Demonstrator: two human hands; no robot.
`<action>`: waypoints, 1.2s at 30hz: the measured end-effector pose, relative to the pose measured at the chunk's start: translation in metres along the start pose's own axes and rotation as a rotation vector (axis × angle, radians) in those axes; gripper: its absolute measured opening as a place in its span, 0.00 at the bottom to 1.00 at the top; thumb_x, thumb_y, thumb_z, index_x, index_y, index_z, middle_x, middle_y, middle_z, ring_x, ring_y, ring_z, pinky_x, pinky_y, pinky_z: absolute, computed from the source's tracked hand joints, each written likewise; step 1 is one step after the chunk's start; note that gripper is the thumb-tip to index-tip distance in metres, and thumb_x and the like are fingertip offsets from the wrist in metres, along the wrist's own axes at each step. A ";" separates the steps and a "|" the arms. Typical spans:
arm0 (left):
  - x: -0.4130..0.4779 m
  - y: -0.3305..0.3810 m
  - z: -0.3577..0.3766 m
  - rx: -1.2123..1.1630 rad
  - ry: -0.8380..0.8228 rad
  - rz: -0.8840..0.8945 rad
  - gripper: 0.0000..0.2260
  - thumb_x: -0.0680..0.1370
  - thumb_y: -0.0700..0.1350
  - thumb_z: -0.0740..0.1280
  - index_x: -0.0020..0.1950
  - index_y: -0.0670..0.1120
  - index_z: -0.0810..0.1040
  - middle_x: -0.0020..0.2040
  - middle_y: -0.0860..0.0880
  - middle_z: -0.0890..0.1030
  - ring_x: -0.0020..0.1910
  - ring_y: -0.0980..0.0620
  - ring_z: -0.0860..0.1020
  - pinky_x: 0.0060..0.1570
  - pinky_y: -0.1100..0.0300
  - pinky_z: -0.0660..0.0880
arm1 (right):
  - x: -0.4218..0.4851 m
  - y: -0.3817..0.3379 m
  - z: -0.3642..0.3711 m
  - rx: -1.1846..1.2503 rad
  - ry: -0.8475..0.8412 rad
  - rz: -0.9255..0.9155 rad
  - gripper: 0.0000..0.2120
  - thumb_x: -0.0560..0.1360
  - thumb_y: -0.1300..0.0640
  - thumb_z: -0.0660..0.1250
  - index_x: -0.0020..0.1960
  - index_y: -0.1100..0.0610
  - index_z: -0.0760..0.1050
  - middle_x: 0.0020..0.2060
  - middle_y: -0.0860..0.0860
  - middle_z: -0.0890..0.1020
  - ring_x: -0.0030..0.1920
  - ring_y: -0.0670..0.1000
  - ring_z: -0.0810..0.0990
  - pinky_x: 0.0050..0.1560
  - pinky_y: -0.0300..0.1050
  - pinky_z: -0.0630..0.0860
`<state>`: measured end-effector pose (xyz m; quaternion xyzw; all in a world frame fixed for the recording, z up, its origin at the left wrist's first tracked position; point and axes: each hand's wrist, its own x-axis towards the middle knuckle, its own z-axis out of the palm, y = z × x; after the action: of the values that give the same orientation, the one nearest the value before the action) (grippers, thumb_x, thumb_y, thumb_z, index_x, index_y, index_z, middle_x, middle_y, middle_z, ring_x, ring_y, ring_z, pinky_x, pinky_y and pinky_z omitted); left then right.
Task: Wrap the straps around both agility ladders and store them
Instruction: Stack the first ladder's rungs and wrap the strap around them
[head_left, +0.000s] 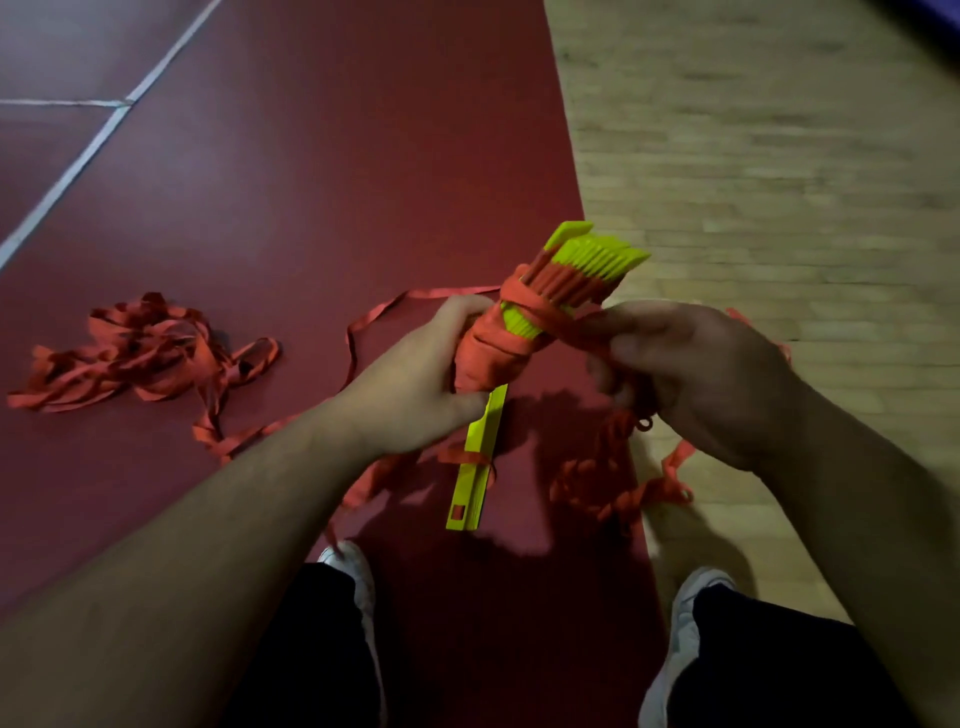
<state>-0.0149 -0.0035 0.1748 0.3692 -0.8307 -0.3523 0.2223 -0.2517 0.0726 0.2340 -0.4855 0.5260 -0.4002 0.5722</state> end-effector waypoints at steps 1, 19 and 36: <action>-0.001 0.001 0.000 -0.025 -0.012 -0.022 0.30 0.70 0.40 0.72 0.66 0.56 0.65 0.52 0.63 0.75 0.50 0.63 0.76 0.51 0.65 0.71 | -0.001 -0.001 0.000 -0.162 0.028 -0.042 0.06 0.78 0.61 0.67 0.51 0.52 0.81 0.33 0.50 0.83 0.31 0.46 0.77 0.32 0.36 0.71; 0.000 0.004 0.011 -0.504 0.061 -0.173 0.23 0.74 0.65 0.67 0.65 0.56 0.74 0.50 0.55 0.80 0.48 0.54 0.77 0.54 0.44 0.74 | 0.004 0.001 -0.005 -0.489 0.313 -0.291 0.10 0.72 0.38 0.68 0.40 0.43 0.82 0.32 0.48 0.81 0.34 0.46 0.79 0.37 0.47 0.75; 0.001 0.031 0.009 -1.002 -0.002 -0.257 0.35 0.71 0.61 0.74 0.59 0.33 0.68 0.41 0.31 0.76 0.32 0.41 0.79 0.34 0.51 0.79 | 0.010 -0.004 -0.002 -0.142 0.312 -0.196 0.07 0.72 0.47 0.66 0.36 0.45 0.76 0.26 0.48 0.74 0.27 0.47 0.70 0.32 0.43 0.66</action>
<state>-0.0351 0.0147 0.1928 0.3163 -0.5079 -0.7319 0.3260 -0.2526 0.0618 0.2357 -0.5056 0.5854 -0.4864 0.4063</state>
